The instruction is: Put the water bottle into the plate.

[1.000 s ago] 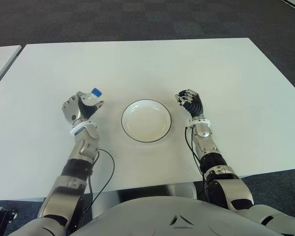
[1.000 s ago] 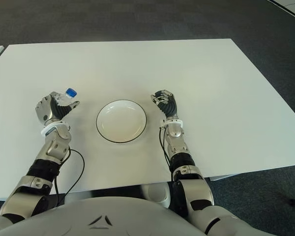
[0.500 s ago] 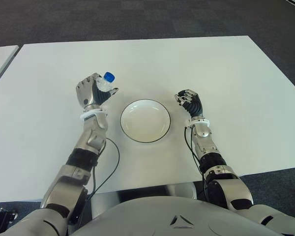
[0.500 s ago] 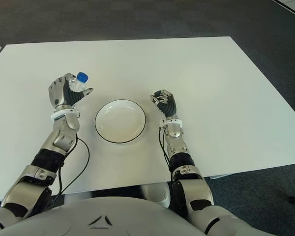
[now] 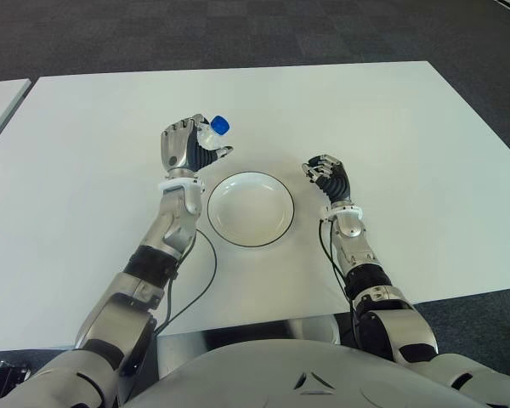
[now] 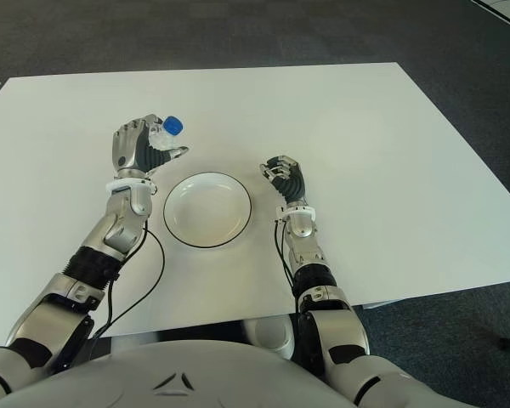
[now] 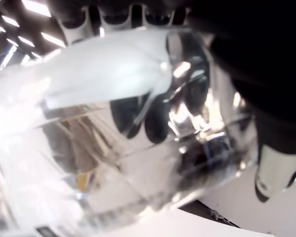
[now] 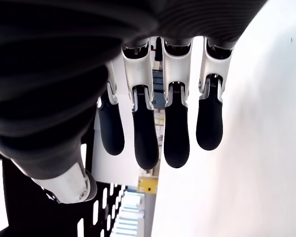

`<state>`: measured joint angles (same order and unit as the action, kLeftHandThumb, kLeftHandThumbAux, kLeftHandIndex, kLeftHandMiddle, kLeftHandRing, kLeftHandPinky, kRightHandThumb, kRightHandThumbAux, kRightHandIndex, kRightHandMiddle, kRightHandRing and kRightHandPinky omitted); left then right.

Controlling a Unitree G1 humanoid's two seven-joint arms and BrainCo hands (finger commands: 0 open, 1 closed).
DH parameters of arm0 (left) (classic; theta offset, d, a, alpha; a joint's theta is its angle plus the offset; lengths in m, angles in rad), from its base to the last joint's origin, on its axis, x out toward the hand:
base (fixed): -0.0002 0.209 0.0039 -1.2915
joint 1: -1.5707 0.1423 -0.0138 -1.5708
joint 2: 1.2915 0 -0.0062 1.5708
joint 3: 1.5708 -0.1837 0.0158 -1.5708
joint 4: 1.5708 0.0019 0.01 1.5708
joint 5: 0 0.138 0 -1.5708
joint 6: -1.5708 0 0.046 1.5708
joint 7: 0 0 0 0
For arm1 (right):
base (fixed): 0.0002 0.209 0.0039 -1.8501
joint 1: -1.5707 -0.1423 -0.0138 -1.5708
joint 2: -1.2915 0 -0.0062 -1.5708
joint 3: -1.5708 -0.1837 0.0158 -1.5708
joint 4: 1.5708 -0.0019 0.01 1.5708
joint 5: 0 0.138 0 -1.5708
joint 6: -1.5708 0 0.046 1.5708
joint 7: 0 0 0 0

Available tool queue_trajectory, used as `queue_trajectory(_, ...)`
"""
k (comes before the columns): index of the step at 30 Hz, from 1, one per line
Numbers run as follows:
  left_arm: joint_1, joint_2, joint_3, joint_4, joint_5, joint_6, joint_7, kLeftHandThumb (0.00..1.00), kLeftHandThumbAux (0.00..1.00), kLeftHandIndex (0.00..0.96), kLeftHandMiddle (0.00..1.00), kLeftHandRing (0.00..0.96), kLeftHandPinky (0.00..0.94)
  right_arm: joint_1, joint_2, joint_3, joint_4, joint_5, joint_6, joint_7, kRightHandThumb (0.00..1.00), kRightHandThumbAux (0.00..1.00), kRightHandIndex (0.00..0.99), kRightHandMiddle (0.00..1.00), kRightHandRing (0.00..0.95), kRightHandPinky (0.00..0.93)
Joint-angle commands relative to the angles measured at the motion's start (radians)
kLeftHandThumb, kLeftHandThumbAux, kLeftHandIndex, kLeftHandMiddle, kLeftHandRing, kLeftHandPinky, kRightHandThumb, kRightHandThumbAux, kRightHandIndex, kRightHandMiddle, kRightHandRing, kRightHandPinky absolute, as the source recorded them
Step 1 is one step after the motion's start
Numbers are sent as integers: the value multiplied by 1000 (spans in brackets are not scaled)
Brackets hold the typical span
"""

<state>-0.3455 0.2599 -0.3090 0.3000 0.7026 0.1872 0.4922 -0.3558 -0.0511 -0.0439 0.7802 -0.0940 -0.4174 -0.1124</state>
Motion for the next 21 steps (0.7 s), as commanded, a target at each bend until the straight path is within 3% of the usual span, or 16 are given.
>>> queue_trajectory(1,-22,9,-31,27,25,-45,-24,852,670,394,529,852,831,-2,3,3,11,1,20,-4,706,730,428,513,528,538)
queue_trajectory(21,26,10,-158,33,53,-159,-169,850,672,392,530,846,826,-2,6,1,10,6,24,0,706,730,428,519,533,551)
